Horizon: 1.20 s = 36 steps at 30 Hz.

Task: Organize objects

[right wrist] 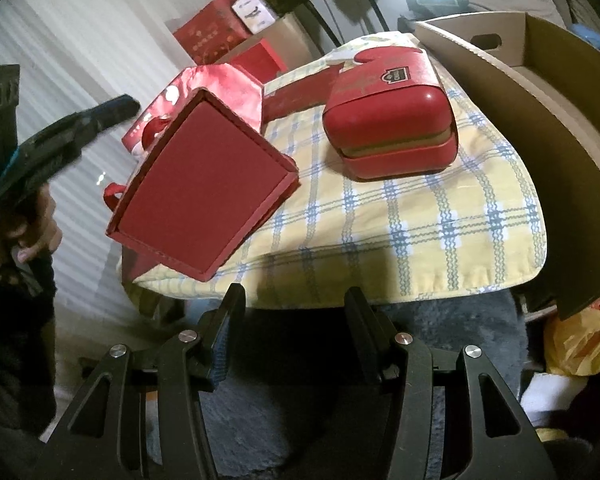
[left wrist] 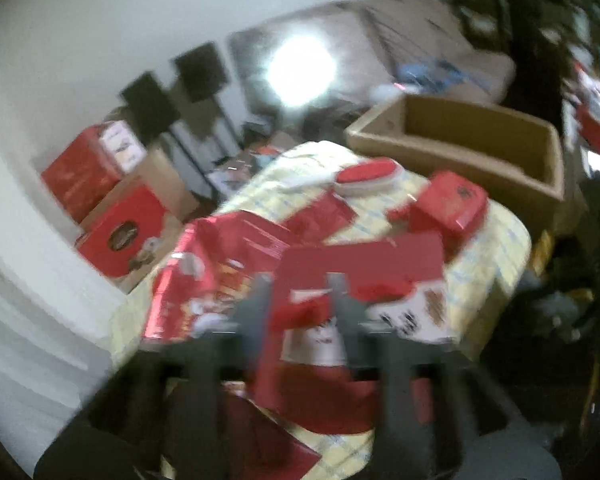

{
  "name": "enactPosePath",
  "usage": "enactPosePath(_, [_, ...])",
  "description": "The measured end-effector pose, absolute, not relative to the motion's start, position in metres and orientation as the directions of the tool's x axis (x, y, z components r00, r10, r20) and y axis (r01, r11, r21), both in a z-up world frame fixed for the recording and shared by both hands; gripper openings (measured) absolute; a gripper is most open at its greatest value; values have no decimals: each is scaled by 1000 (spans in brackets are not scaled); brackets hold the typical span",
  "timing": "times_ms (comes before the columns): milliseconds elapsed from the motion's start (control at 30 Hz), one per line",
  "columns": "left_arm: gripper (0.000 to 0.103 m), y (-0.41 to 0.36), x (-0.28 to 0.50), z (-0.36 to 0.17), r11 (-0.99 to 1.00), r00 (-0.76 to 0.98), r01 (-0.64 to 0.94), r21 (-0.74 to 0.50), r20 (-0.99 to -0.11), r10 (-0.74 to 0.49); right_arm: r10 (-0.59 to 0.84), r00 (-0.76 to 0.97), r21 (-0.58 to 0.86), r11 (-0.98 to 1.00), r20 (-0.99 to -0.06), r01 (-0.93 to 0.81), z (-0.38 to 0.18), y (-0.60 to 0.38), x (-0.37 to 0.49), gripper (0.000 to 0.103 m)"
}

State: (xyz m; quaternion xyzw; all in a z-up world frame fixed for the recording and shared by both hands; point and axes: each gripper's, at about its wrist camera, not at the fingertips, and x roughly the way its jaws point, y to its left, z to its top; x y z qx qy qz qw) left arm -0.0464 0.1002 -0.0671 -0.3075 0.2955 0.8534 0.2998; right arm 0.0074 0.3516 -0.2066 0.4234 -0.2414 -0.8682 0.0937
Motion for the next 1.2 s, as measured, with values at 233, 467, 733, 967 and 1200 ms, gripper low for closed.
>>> enactPosePath(233, [75,128,-38,-77,-333,-405,-901,278,-814,417,-376,-614,503,-863,-694,-41,-213,352,3,54])
enactPosePath(467, [70,142,-44,-99,-208,-302,-951,229,-833,463,-373,-615,497,-867,-695,-36,-212,350,3,54])
enactPosePath(733, [18,147,-36,-84,-258,-299,-946,196,-833,465,-378,-607,516,-854,-699,-61,-218,355,2,54])
enactPosePath(967, [1,151,-26,-55,-332,-390,-909,252,-795,465,-376,-610,516,-854,-698,-64,-218,355,2,54])
enactPosePath(1200, [1,132,-46,-14,-473,-430,-863,178,-751,501,-374,-616,513,-856,-693,-57,-213,353,4,54])
